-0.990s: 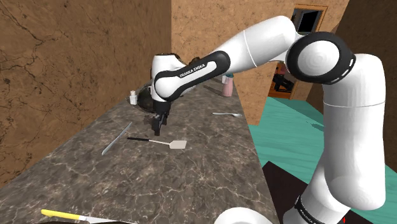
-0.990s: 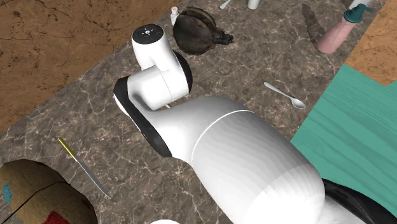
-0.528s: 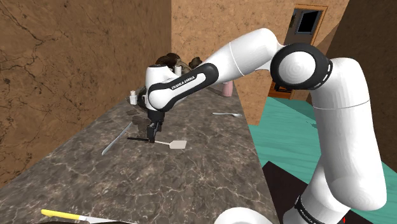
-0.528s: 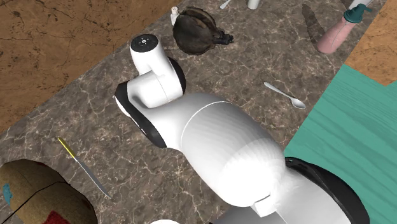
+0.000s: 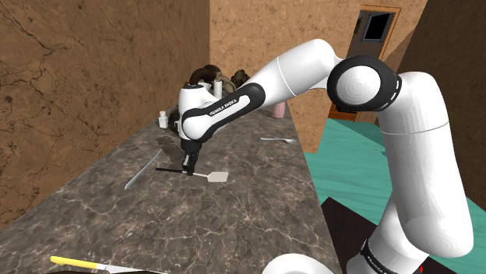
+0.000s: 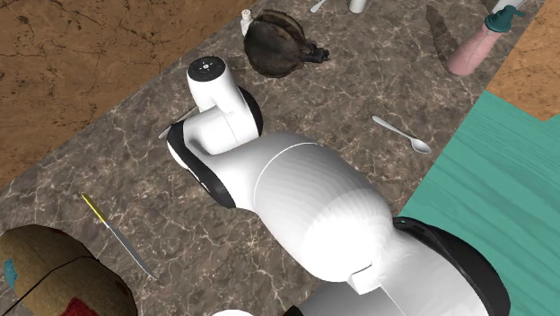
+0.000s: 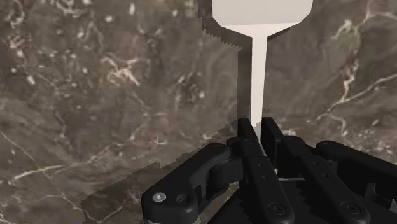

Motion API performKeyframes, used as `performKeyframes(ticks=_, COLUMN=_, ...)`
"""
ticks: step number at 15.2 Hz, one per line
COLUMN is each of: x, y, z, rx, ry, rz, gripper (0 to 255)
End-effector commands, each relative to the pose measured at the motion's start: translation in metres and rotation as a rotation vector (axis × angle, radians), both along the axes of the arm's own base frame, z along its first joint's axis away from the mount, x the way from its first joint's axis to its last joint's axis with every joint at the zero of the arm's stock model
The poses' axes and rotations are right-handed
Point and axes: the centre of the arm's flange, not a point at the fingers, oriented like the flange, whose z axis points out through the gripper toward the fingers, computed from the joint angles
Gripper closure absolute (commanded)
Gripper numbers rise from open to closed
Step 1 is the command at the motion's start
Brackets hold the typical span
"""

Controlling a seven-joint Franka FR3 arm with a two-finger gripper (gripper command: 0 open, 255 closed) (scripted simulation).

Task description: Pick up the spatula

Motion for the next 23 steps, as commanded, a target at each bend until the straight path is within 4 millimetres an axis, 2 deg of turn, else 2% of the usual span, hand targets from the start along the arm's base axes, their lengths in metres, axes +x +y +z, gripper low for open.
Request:
performKeyframes(ticks=1, x=0.000, y=0.000, z=0.000, rx=0.000, ry=0.000, rz=0.000, gripper=255)
performKeyframes(ticks=6, x=0.000, y=0.000, z=0.000, rx=0.000, ry=0.000, rz=0.000, gripper=255)
performKeyframes(ticks=21, x=0.000, y=0.000, z=0.080, rx=0.000, ry=0.000, rz=0.000, gripper=255)
performKeyframes(ticks=23, x=0.000, y=0.000, z=0.080, rx=0.000, ry=0.000, rz=0.000, gripper=255)
